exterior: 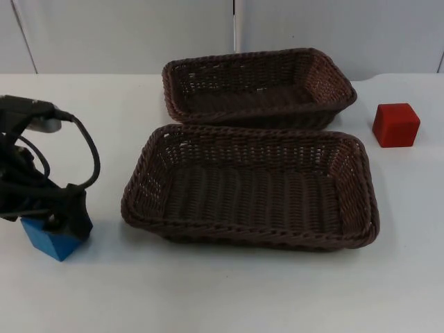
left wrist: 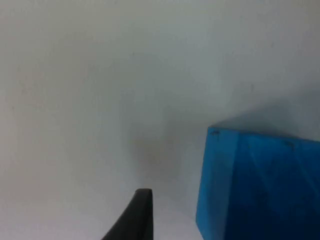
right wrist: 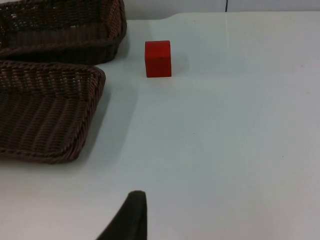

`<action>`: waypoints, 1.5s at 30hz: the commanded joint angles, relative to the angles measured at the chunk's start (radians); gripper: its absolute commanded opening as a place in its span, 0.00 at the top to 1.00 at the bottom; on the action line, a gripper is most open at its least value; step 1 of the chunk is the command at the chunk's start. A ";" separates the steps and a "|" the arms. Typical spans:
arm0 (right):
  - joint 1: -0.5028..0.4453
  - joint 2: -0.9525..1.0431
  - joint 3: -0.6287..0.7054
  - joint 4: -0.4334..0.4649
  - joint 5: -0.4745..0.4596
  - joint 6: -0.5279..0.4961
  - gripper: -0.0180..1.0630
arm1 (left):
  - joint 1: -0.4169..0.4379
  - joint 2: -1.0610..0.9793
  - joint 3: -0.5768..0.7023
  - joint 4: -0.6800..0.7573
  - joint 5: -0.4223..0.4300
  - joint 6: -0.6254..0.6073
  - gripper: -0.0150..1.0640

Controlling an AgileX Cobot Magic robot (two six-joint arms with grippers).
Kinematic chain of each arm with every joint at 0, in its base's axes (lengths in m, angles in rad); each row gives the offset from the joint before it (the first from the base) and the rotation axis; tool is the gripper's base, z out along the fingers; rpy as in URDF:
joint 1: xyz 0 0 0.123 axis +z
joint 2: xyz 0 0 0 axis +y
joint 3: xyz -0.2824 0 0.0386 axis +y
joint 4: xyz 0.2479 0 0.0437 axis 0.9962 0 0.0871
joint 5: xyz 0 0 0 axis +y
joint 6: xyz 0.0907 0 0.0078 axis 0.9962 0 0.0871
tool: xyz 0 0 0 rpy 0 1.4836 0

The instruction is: Pick up one cube with the left hand and place it into the upper basket. Pick up one cube with the right hand and place it into the lower basket.

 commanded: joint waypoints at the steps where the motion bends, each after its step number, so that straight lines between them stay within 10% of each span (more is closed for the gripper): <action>1: -0.005 -0.004 0.006 0.000 -0.006 -0.001 0.01 | 0.003 0.020 -0.005 -0.037 -0.025 0.018 0.01; 20: -0.005 -0.004 0.006 0.000 -0.006 -0.001 0.01 | 0.003 0.069 -0.007 -0.036 -0.052 0.030 0.04; 25: -0.005 -0.004 0.006 0.000 -0.006 -0.001 0.01 | 0.003 0.069 -0.007 -0.036 -0.045 0.030 0.28; 32: -0.005 -0.004 0.006 0.000 -0.006 -0.001 0.01 | 0.003 0.012 -0.007 -0.036 0.053 0.025 0.98; 45: -0.005 -0.004 0.006 0.000 -0.006 -0.001 0.01 | 0.003 -0.266 -0.007 -0.051 0.140 -0.030 0.99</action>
